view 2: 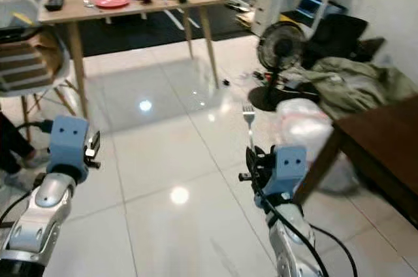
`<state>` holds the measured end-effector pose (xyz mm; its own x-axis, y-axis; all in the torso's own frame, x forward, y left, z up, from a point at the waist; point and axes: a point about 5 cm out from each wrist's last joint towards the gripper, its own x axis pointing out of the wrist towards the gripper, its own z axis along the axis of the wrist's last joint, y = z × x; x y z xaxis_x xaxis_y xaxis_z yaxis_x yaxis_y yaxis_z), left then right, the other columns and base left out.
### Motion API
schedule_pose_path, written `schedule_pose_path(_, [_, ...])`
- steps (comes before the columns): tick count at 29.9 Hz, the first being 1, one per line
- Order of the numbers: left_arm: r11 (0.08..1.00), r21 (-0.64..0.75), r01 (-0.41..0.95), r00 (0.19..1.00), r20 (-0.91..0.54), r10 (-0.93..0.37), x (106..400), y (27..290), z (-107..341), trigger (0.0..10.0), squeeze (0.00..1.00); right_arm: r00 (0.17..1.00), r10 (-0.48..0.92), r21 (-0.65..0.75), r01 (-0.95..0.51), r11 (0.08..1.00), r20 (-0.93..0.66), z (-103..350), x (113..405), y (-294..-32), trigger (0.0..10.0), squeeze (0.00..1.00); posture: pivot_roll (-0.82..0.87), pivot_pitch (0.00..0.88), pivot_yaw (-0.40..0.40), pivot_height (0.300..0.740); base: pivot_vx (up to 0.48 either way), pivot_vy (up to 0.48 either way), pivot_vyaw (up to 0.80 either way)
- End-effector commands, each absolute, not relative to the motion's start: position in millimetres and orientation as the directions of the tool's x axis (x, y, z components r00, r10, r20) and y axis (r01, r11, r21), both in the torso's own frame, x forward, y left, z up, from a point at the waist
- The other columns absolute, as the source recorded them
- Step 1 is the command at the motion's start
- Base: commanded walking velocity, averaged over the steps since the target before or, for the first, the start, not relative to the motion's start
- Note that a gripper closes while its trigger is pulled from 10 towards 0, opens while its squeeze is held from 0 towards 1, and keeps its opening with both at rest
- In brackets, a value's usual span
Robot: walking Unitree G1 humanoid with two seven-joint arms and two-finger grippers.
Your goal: Setting the table
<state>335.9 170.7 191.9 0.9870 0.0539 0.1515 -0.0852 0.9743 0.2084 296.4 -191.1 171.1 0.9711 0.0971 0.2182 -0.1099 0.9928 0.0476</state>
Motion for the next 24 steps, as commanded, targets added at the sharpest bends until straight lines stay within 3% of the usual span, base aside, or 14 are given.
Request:
schedule_pose_path(1, [0.970, 0.223, -0.102, 0.988, 0.138, 0.072, 334.3, 177.0, 186.9, 10.0, 0.00, 0.969, 0.096, 0.053, -0.111, 0.992, 0.229, 171.8, 295.6, -189.7, 10.0, 0.00, 0.02, 0.103, 0.069, 0.740, 0.465, 0.000, 0.00])
schedule_pose_path(16, [0.971, 0.218, -0.100, 0.988, 0.138, 0.071, 334.9, 177.4, 186.9, 10.0, 0.00, 0.972, 0.051, 0.076, -0.070, 0.995, 0.231, 173.0, 297.9, -195.5, 10.0, 0.00, 0.02, 0.099, 0.067, 0.740, 0.464, 0.000, 0.00])
schedule_pose_path(24, [0.971, 0.218, -0.094, 0.988, 0.138, 0.065, 335.7, 176.4, 186.8, 10.0, 0.00, 0.973, 0.038, 0.083, -0.058, 0.995, 0.228, 172.3, 298.6, -197.6, 10.0, 0.00, 0.02, 0.094, 0.069, 0.740, 0.464, 0.000, -0.57])
